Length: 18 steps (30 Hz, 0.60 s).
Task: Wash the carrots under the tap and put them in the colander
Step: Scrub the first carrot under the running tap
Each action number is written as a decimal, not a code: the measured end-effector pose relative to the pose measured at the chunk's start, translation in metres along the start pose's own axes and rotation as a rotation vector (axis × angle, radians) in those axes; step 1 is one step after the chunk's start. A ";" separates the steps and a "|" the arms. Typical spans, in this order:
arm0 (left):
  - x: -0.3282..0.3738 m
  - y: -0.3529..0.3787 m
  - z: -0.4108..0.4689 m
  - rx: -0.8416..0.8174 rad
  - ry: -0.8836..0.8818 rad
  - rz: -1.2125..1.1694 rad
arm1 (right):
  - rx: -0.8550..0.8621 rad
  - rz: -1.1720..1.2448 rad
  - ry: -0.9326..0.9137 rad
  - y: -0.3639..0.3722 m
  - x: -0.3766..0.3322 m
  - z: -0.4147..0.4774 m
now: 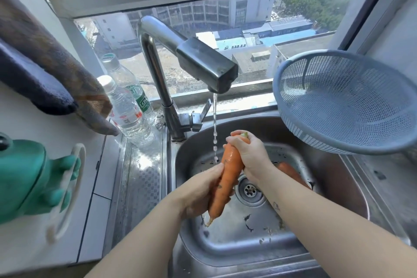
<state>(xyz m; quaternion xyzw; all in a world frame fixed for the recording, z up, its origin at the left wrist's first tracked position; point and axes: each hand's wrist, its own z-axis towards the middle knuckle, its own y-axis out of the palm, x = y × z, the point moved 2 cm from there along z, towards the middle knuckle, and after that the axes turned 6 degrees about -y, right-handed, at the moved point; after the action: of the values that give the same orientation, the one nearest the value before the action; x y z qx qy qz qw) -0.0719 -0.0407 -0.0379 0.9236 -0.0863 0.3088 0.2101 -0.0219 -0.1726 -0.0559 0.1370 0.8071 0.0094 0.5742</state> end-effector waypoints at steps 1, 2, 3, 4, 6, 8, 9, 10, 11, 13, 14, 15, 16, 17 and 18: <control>0.000 -0.001 -0.001 0.005 -0.019 -0.012 | -0.005 -0.004 -0.005 0.002 0.000 -0.001; 0.001 0.000 -0.002 0.035 -0.039 -0.023 | -0.002 -0.011 -0.013 0.003 0.000 -0.002; 0.002 0.002 -0.003 0.074 -0.051 -0.030 | 0.004 -0.023 -0.021 0.004 -0.001 -0.003; 0.003 0.005 -0.001 0.112 -0.044 -0.029 | 0.010 -0.032 -0.027 0.004 -0.001 -0.003; 0.003 0.010 0.001 0.153 -0.022 -0.031 | 0.010 -0.037 -0.025 0.003 -0.002 -0.004; 0.001 0.012 -0.002 0.165 -0.028 -0.060 | -0.031 -0.026 -0.023 0.004 -0.005 -0.004; -0.001 0.011 -0.004 0.145 -0.038 -0.080 | -0.064 -0.009 -0.011 0.005 -0.006 -0.004; -0.002 0.009 -0.006 0.107 -0.040 -0.096 | -0.096 0.020 0.009 0.006 -0.007 -0.004; -0.003 0.006 -0.008 0.060 -0.027 -0.107 | -0.121 0.058 0.032 0.008 -0.009 -0.004; -0.004 0.003 -0.010 0.009 0.009 -0.113 | -0.139 0.079 0.047 0.010 -0.009 -0.004; -0.003 0.004 -0.010 0.024 0.007 -0.104 | -0.122 0.050 0.035 0.010 -0.008 -0.004; -0.002 0.006 -0.010 0.062 -0.003 -0.091 | -0.093 0.005 0.010 0.011 -0.008 -0.004; 0.000 0.010 -0.009 0.100 -0.005 -0.078 | -0.062 -0.047 -0.024 0.011 -0.009 -0.004; 0.002 0.013 -0.008 0.126 0.004 -0.067 | -0.038 -0.084 -0.050 0.012 -0.010 -0.003; 0.003 0.016 -0.007 0.144 0.014 -0.055 | -0.027 -0.102 -0.068 0.013 -0.012 -0.003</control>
<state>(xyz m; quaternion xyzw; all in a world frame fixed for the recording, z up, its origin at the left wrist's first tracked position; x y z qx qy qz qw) -0.0779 -0.0523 -0.0254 0.9361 -0.0367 0.3150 0.1521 -0.0185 -0.1620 -0.0410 0.0881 0.7929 -0.0138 0.6027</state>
